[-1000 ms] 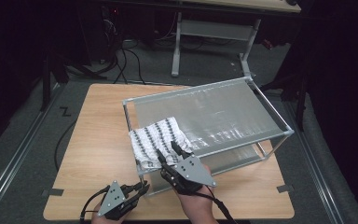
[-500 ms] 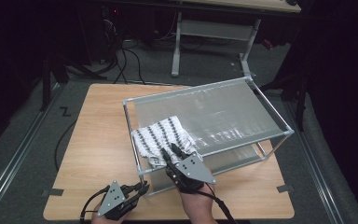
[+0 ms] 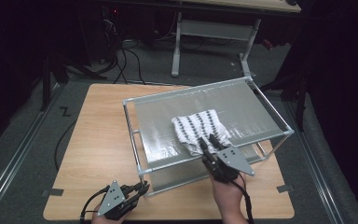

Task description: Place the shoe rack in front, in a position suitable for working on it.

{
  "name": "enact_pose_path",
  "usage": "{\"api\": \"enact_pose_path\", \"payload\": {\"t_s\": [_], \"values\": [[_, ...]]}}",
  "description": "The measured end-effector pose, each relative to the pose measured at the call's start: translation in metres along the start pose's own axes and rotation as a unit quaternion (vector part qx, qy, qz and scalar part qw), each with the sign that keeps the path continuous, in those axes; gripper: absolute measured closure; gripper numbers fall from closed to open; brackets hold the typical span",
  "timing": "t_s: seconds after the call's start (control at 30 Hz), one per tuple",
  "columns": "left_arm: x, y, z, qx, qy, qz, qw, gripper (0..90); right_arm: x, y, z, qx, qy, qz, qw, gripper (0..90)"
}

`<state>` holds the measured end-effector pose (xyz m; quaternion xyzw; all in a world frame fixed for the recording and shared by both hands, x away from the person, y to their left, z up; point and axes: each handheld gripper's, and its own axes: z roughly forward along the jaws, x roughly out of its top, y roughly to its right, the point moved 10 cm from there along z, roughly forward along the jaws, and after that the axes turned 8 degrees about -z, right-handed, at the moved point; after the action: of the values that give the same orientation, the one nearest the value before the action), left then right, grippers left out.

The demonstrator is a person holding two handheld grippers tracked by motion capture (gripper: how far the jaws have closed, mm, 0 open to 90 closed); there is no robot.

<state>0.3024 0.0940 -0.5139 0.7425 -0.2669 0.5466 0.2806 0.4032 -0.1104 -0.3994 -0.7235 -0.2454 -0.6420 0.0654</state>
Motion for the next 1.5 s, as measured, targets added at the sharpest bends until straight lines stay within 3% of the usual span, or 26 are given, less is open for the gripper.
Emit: {"api": "enact_pose_path", "payload": {"t_s": [0.03,0.43,0.9,1.1,1.5], "values": [[0.0,0.0,0.0,0.001,0.0,0.0,1.0,80.4,-0.005,0.02,-0.001,-0.014,0.0,0.002,0.9999,64.1],[0.0,0.0,0.0,0.002,-0.001,-0.001,1.0,80.5,-0.023,0.101,-0.003,-0.069,-0.021,0.006,0.9973,62.5],[0.0,0.0,0.0,0.004,-0.001,-0.001,1.0,80.5,-0.039,0.177,-0.015,-0.13,-0.043,0.026,0.9903,62.2],[0.0,0.0,0.0,0.004,-0.001,0.0,1.0,80.5,-0.041,0.189,-0.018,-0.14,-0.049,0.029,0.9884,62.1],[0.0,-0.001,0.001,0.004,0.001,0.0,1.0,80.5,-0.041,0.185,-0.016,-0.131,-0.048,0.042,0.9893,60.7]]}}
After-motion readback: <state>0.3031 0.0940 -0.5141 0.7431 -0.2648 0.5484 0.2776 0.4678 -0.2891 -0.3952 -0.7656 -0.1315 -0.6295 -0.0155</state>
